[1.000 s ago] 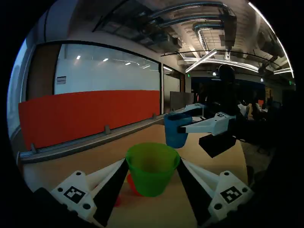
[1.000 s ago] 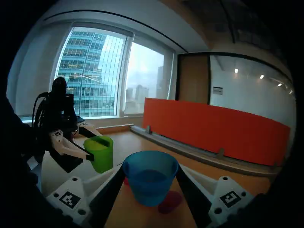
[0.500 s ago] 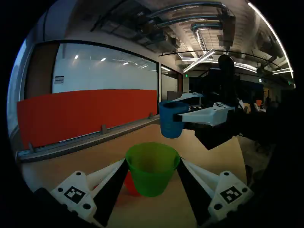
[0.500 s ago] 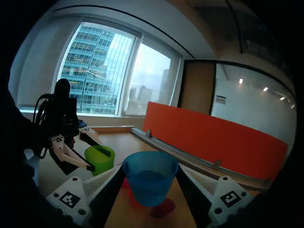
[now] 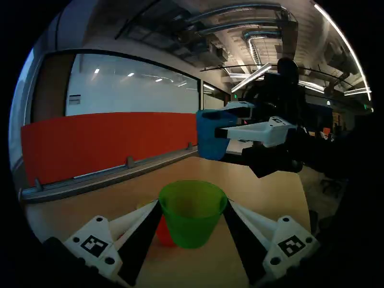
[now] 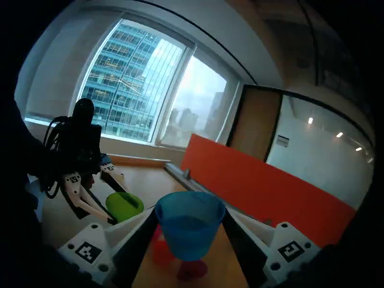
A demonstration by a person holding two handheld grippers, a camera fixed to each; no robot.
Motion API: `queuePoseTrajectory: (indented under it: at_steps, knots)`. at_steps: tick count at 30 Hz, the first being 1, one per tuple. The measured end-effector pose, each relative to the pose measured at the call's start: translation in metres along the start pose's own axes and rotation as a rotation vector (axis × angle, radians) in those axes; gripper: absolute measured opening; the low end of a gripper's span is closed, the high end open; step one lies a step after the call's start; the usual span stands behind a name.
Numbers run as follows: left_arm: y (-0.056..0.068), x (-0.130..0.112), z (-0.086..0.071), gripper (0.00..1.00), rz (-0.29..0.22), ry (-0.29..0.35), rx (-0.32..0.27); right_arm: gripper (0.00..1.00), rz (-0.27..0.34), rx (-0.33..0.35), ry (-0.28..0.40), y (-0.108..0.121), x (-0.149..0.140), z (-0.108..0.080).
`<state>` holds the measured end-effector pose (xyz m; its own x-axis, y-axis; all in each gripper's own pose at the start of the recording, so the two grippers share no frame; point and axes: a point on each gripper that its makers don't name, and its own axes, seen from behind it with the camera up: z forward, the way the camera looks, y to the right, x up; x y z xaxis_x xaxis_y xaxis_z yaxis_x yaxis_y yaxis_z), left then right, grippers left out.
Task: Pour water
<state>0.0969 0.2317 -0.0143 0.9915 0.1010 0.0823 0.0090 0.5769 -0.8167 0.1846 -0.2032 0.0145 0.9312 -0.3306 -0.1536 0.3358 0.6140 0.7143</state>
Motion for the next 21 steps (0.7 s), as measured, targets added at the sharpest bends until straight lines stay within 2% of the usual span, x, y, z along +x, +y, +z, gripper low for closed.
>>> queuePoseTrajectory:
  at_steps: [21]
  knots:
    - [0.012, 0.006, 0.003, 0.87, 0.007, 0.014, -0.022, 0.92, -0.238, -0.007, 0.009, 0.009, 0.031, 0.017]
